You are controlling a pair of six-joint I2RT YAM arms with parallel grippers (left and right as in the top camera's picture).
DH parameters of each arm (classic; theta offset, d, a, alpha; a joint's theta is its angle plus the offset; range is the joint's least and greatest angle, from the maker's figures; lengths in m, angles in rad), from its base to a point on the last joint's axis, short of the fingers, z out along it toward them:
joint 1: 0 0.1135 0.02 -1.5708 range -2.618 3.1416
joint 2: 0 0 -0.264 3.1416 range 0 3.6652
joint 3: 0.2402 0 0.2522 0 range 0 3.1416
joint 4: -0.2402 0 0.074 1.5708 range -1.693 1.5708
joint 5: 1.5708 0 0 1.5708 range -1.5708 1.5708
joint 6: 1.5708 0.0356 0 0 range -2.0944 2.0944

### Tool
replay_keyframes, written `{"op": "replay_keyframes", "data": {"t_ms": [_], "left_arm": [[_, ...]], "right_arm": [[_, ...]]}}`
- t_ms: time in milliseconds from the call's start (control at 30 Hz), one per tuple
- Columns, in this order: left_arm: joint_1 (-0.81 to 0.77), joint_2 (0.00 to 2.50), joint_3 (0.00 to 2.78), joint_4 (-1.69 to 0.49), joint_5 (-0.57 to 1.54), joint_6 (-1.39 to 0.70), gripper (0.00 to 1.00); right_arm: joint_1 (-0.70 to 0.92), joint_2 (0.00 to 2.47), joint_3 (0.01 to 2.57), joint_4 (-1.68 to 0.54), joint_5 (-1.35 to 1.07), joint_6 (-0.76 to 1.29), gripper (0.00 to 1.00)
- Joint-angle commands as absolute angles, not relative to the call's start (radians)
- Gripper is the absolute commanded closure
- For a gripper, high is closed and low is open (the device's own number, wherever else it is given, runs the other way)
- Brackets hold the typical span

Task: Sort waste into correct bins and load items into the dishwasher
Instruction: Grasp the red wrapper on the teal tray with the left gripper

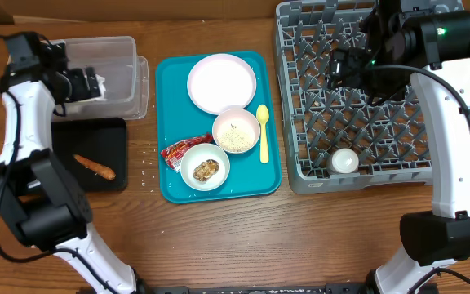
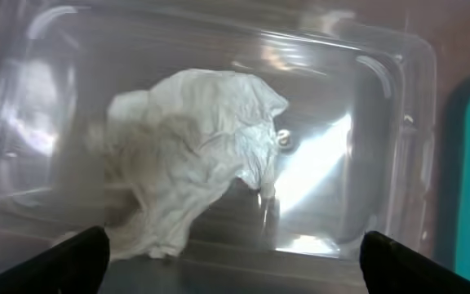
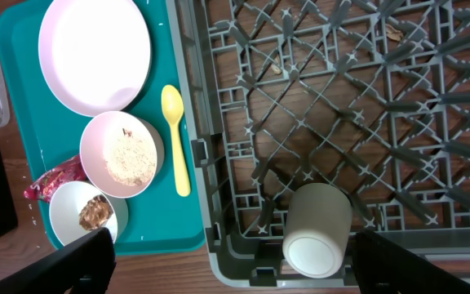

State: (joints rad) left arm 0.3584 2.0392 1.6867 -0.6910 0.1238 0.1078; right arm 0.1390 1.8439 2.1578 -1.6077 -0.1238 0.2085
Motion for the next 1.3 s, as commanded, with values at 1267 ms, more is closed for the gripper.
{"op": "replay_keyframes", "data": {"t_ms": [1267], "left_arm": [[-0.103,2.16,1.722,-1.231,0.17,0.383,0.15]], "right_arm": [[0.144,1.841,2.172,-1.623,-0.125,0.204,0.05]]}}
